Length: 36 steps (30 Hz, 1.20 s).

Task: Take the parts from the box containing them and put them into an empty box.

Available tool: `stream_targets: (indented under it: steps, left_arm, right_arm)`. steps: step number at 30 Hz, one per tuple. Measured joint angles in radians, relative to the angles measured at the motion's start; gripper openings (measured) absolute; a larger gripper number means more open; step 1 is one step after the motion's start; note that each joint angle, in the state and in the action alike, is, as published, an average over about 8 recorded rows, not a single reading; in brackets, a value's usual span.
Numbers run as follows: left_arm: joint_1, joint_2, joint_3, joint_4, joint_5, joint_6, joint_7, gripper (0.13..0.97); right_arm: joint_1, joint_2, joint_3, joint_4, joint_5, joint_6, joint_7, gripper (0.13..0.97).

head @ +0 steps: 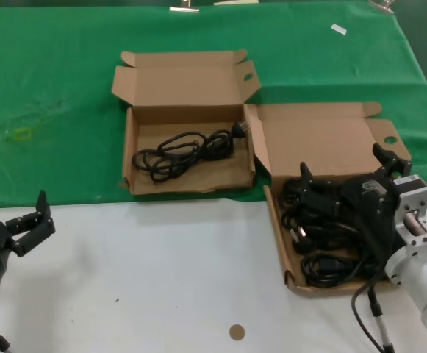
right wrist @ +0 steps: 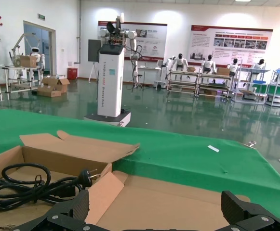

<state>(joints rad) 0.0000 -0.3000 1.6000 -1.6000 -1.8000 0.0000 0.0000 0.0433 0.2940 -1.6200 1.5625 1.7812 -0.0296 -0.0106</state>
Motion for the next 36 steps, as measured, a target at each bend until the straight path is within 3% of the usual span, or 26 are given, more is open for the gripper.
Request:
stream_targets:
  steps: [36]
  left_arm:
    - [0.000,0.000,0.000,0.000,0.000,0.000,0.000,0.966]
  right_arm:
    - [0.000,0.000,0.000,0.000,0.000,0.000,0.000,0.966]
